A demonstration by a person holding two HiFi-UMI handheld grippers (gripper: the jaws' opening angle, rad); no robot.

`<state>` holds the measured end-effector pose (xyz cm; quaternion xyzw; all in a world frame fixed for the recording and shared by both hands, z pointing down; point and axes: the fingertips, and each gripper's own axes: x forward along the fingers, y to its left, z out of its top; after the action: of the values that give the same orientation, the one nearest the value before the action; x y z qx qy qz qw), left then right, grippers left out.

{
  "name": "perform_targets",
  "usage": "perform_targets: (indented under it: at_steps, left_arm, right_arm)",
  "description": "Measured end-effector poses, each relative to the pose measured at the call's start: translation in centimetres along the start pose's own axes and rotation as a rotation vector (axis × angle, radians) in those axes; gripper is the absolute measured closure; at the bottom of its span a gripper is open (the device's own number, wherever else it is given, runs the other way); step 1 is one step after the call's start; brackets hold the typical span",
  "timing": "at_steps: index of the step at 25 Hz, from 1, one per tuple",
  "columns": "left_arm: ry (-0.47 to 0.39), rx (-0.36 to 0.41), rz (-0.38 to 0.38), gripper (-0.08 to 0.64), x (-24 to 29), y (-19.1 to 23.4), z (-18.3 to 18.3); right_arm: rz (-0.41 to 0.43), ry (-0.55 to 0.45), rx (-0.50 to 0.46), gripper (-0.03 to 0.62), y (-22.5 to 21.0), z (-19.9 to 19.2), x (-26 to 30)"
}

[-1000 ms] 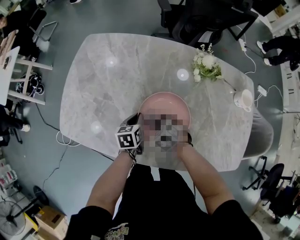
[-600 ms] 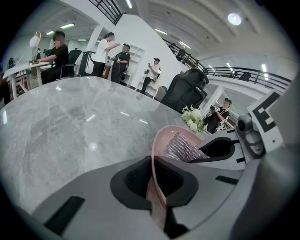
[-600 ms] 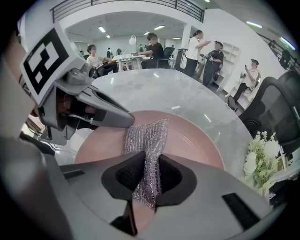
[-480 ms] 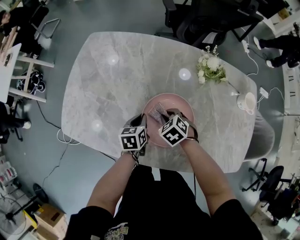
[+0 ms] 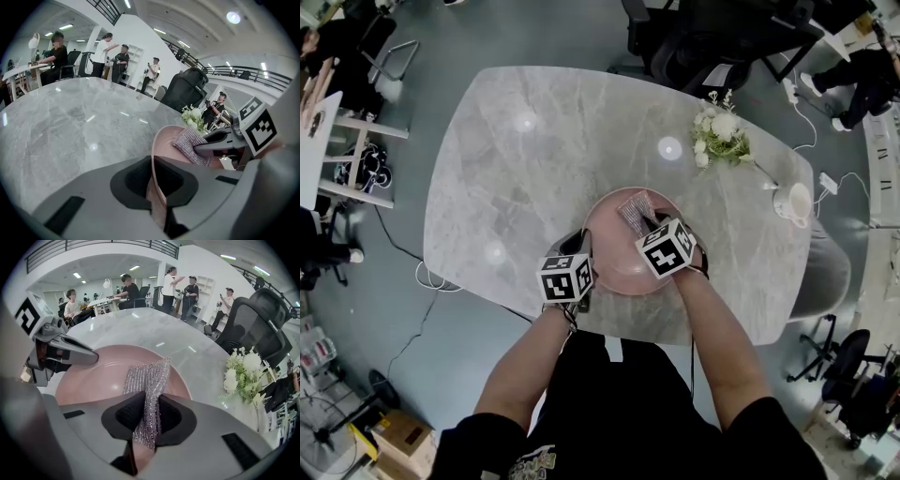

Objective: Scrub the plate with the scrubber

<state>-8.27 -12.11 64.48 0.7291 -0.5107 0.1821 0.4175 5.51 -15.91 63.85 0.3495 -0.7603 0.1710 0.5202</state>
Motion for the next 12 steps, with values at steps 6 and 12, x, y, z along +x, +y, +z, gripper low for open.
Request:
perform_targets:
  at_steps: [6, 12]
  left_arm:
    - [0.005, 0.014, 0.014, 0.534, -0.1, 0.0, 0.0]
    - [0.018, 0.111, 0.045, 0.52, -0.2, -0.2, 0.5]
  right_arm:
    - [-0.029, 0.005, 0.016, 0.515, -1.5, -0.9, -0.8]
    - [0.05, -0.125, 0.184, 0.517, -1.9, -0.6, -2.6]
